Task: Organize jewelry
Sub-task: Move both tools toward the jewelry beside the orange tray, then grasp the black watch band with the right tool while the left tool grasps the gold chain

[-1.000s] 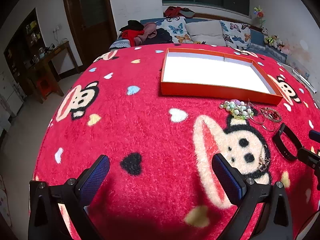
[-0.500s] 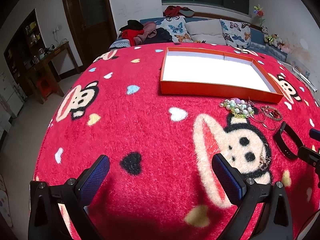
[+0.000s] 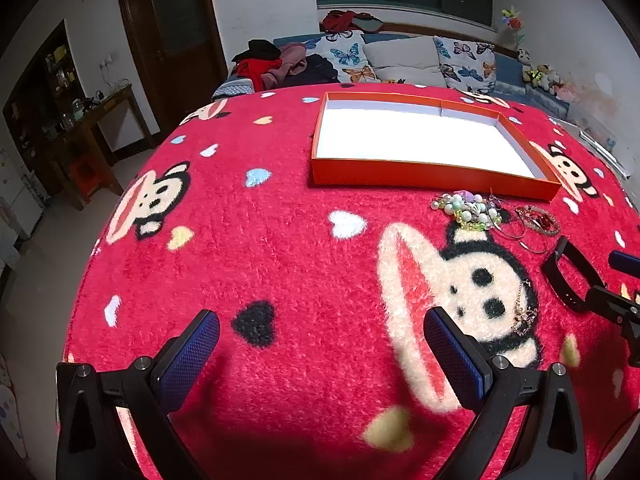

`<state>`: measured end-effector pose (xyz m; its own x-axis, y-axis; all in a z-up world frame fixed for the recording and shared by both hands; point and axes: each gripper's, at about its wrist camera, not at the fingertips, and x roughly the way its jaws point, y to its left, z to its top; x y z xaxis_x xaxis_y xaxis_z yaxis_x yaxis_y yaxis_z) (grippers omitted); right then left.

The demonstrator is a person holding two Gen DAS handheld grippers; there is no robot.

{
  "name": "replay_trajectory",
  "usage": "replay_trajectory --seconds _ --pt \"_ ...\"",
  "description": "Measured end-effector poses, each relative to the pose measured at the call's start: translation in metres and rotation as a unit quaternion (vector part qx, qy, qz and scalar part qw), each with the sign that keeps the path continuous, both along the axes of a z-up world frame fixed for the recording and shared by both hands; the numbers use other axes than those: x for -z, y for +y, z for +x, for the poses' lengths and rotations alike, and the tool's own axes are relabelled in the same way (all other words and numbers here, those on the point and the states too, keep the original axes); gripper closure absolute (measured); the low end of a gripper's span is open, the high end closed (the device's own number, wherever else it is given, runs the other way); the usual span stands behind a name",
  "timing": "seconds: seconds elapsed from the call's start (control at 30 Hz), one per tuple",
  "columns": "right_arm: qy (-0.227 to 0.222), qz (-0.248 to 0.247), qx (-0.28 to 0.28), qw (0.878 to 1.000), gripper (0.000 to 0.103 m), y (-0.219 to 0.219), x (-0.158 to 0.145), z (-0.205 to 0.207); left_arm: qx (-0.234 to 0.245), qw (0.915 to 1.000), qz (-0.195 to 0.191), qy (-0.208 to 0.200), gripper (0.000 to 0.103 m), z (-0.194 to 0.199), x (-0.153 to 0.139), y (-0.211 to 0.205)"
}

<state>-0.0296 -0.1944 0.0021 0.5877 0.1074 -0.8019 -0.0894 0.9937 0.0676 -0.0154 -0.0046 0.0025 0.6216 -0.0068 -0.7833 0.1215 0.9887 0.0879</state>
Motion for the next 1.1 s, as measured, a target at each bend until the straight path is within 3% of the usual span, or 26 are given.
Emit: replay_trajectory --seconds 0.33,0.57,0.8,1.0,1.1 --pt "0.008 0.002 -0.040 0.999 0.012 0.002 0.006 0.019 0.014 0.9998 -0.013 0.009 0.000 0.000 0.004 -0.004" --pt "0.020 -0.002 -0.053 0.998 0.013 0.002 0.016 0.034 0.062 0.9977 -0.026 0.009 0.001 -0.001 0.005 -0.021" --pt "0.038 0.010 -0.064 0.997 0.027 0.001 0.026 0.041 0.137 0.9881 -0.066 0.022 0.026 0.000 0.010 -0.049" --pt "0.035 0.032 -0.065 0.997 0.042 -0.001 0.025 0.039 0.195 0.9769 -0.084 0.025 0.039 -0.001 0.009 -0.075" --pt "0.036 0.032 -0.062 0.997 0.043 -0.002 0.023 0.038 0.215 0.9722 -0.087 0.033 0.043 0.000 0.012 -0.088"
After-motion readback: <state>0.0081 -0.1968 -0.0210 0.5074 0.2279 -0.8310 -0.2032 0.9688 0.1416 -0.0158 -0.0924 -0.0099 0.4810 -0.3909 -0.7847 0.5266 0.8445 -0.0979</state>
